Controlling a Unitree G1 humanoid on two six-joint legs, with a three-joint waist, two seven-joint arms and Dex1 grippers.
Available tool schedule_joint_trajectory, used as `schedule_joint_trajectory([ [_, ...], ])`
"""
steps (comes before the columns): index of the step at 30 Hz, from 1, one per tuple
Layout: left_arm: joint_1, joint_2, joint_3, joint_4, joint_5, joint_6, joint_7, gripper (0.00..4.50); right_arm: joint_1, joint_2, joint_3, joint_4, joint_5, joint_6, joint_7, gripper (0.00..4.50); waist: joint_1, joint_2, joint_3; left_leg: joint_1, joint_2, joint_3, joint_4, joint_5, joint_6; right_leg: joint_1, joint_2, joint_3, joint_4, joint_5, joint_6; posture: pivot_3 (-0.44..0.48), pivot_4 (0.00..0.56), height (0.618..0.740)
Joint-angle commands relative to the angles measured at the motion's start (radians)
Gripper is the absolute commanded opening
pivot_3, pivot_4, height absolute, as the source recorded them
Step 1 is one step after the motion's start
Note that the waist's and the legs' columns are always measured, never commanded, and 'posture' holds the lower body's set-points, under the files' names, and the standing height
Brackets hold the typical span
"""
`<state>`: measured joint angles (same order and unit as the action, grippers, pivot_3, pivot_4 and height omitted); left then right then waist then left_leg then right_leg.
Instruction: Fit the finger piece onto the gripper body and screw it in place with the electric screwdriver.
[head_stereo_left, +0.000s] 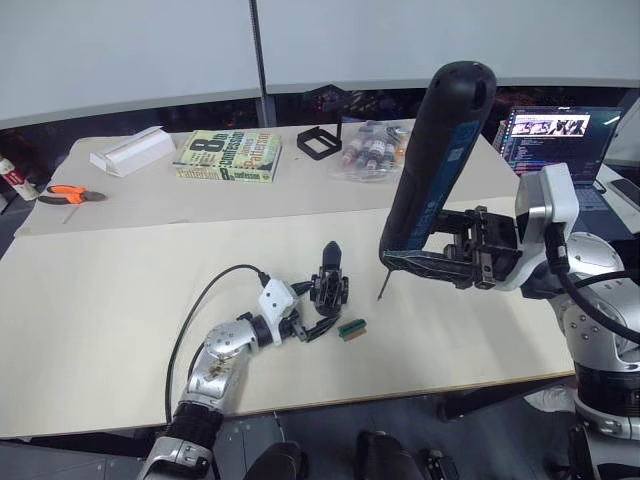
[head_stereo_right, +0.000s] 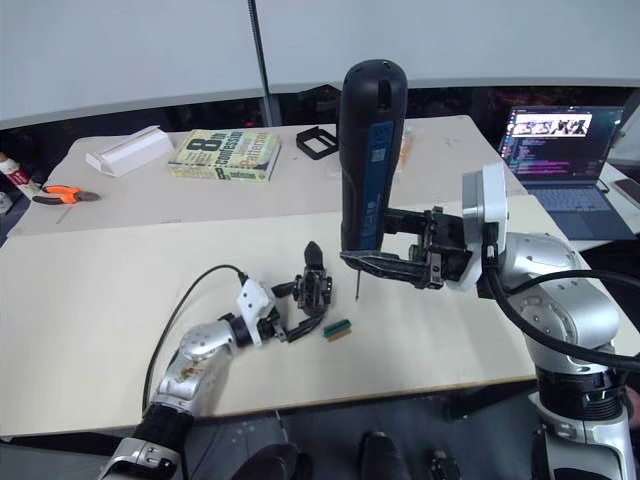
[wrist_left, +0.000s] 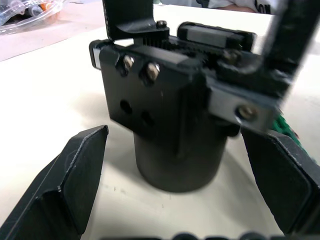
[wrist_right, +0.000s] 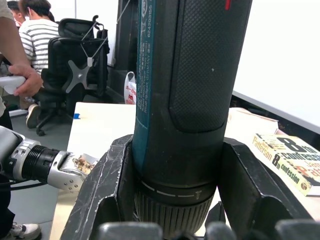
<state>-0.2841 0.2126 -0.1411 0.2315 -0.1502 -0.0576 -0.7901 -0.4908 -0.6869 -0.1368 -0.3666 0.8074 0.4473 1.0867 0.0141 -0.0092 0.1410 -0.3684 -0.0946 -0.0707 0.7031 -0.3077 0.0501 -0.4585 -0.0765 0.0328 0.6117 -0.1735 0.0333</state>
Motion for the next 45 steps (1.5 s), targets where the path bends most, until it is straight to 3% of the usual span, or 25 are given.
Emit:
schedule_joint_trajectory([
  [1, -0.014, -0.005, -0.012, -0.034, 0.001, 0.008, 0.014, 4.48, -0.029, 0.003, -0.026, -0.021, 0.026, -0.013, 0.001, 1.93, 0.000, 0.000, 0.000, 0.000, 0.000, 0.000, 0.000, 0.000, 0.000, 0.000, 0.000, 0.000, 0.000, 0.000, 0.000, 0.000, 0.150, 0.740],
  [11, -0.040, -0.003, -0.022, 0.019, 0.006, 0.000, 0.012, 4.48, -0.035, 0.008, -0.022, -0.020, 0.025, -0.015, 0.002, 1.93, -0.001, 0.000, 0.000, 0.000, 0.000, 0.000, 0.000, 0.000, 0.000, 0.000, 0.000, 0.000, 0.000, 0.000, 0.000, 0.000, 0.150, 0.740],
  [14, -0.036, 0.004, -0.023, 0.036, 0.011, -0.005, 0.009, 3.67, -0.040, 0.008, -0.022, -0.020, 0.026, -0.015, 0.003, 1.93, -0.001, 0.000, 0.000, 0.000, 0.000, 0.000, 0.000, 0.000, 0.000, 0.000, 0.000, 0.000, 0.000, 0.000, 0.000, 0.000, 0.150, 0.740],
  [16, -0.037, 0.004, -0.024, 0.050, 0.010, -0.008, 0.003, 2.67, -0.044, 0.008, -0.021, -0.019, 0.027, -0.015, 0.004, 1.93, -0.001, 0.000, 0.000, 0.000, 0.000, 0.000, 0.000, 0.000, 0.000, 0.000, 0.000, 0.000, 0.000, 0.000, 0.000, 0.000, 0.150, 0.740],
  [17, -0.039, 0.004, -0.024, 0.056, 0.010, -0.010, 0.002, 2.39, -0.047, 0.009, -0.020, -0.019, 0.028, -0.015, 0.005, 1.93, -0.001, 0.000, 0.000, 0.000, 0.000, 0.000, 0.000, 0.000, 0.000, 0.000, 0.000, 0.000, 0.000, 0.000, 0.000, 0.000, 0.150, 0.740],
  [35, -0.102, -0.036, -0.004, 0.146, -0.050, -0.059, -0.081, 2.42, -0.265, 0.100, 0.027, -0.005, 0.124, 0.090, -0.058, 1.93, 0.007, 0.000, 0.000, 0.000, 0.000, 0.000, 0.001, 0.000, 0.000, 0.000, -0.001, 0.000, 0.001, 0.000, 0.000, 0.000, 0.150, 0.740],
  [45, -0.108, -0.043, -0.006, 0.173, -0.036, -0.073, -0.081, 2.42, -0.366, 0.169, 0.145, 0.029, 0.074, 0.158, -0.071, 1.93, 0.008, 0.000, 0.000, 0.000, 0.000, 0.000, 0.001, 0.000, 0.000, 0.000, -0.001, -0.001, 0.001, 0.000, 0.000, 0.000, 0.150, 0.740],
])
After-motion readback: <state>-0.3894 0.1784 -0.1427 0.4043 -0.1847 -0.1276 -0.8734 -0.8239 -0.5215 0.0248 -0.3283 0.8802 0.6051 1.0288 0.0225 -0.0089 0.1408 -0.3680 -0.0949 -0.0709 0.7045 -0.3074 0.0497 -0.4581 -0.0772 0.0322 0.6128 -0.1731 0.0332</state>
